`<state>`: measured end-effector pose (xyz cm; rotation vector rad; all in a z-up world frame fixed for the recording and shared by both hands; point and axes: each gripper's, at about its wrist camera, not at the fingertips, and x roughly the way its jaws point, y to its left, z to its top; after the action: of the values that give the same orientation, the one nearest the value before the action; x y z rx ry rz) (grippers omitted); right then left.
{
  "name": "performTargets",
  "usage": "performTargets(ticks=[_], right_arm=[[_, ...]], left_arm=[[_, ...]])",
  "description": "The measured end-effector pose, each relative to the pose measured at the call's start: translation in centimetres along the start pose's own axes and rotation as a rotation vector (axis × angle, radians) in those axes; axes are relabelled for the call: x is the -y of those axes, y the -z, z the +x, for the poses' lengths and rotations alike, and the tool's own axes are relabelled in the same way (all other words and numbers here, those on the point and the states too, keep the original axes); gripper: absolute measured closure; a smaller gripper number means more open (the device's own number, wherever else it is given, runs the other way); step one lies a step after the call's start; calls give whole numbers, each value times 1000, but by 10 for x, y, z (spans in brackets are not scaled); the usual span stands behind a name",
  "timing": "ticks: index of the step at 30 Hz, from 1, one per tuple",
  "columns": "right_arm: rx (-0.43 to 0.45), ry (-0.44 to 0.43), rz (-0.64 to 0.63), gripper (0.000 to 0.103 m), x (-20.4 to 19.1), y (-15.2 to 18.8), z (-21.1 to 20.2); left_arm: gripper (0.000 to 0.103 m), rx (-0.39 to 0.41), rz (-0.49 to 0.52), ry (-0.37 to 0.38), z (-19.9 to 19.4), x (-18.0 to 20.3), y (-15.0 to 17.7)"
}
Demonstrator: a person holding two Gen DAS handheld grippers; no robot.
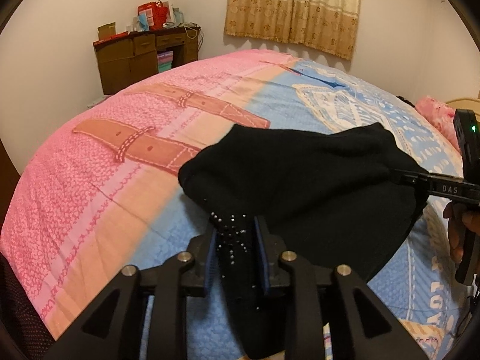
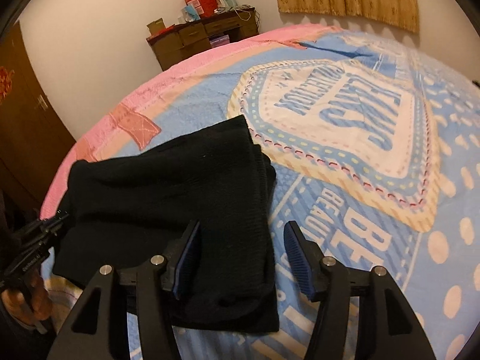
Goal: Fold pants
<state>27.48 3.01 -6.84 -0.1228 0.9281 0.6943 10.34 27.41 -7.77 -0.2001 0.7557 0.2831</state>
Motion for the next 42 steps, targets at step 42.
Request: performTargets(ticks=[42], right_arm=[[304, 156, 18, 35, -62, 113, -175]], left_arm=[[34, 140, 58, 51, -99, 38, 24]])
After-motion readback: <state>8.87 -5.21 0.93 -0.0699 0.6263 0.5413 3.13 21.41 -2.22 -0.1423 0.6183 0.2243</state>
